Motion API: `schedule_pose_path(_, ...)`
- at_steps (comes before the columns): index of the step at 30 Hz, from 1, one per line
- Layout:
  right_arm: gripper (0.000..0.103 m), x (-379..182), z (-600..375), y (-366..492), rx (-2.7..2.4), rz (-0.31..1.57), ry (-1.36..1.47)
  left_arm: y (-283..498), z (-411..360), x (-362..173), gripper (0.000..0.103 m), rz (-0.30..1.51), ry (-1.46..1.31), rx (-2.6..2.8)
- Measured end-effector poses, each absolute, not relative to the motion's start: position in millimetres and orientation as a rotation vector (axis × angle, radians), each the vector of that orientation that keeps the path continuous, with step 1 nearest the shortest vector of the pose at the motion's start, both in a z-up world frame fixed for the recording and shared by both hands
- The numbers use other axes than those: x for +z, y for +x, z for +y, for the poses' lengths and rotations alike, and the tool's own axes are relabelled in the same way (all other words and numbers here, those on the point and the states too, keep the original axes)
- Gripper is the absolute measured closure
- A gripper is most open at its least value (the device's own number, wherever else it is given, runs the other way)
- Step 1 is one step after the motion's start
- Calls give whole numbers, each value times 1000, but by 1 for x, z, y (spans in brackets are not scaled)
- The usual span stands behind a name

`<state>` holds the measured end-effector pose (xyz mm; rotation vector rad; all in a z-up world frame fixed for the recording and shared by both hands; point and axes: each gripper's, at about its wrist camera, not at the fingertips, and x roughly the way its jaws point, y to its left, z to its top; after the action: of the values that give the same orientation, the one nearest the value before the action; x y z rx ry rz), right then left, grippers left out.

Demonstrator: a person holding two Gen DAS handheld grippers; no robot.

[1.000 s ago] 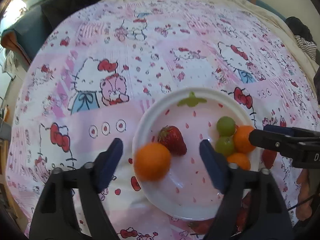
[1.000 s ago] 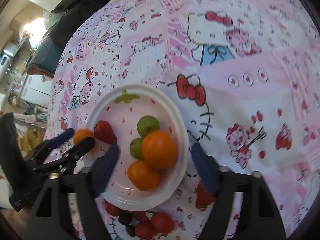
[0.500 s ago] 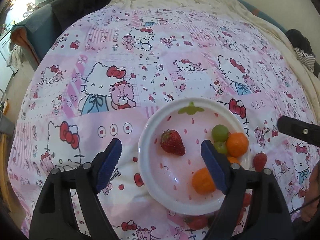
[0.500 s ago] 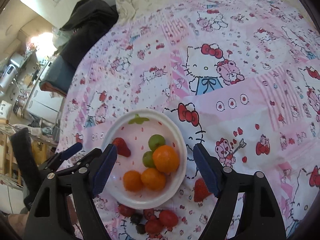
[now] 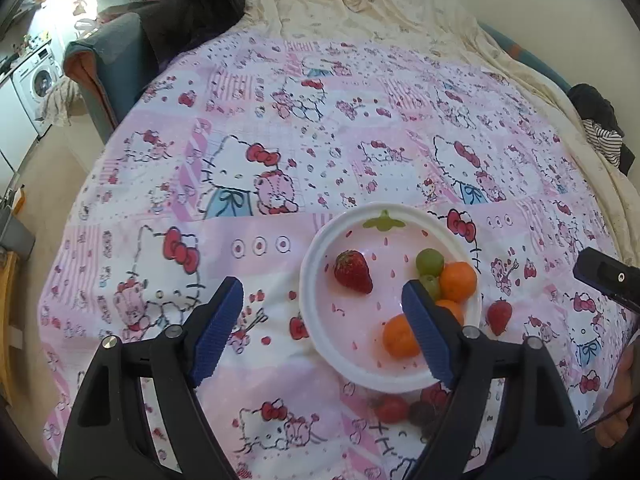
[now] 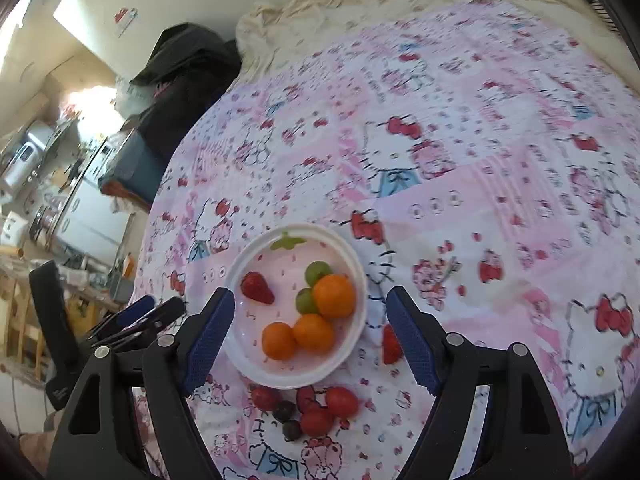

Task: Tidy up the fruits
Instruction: 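Grasp a red tomato with the left gripper while the right grasps another tomato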

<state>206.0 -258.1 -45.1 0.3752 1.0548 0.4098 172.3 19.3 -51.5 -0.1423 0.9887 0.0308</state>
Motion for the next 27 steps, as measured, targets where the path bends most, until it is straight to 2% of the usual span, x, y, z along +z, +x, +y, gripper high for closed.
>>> schedule_pose_path(8,22,-43,-275,175,369,1042,402,143,30,-39,24,961,-186,42)
schedule_pose_path(15,22,-48,-277,157,362,1062,388,123,23,-48,24,987,-189,33)
schedule_pose_path(25,22,-78,-297,147,316,1170,451,118,14,-103,25,1206,-269,25)
schedule_pose_path(27,22,-81,-301,149,306,1179,480,119,8,-112,31,1240,-272,5)
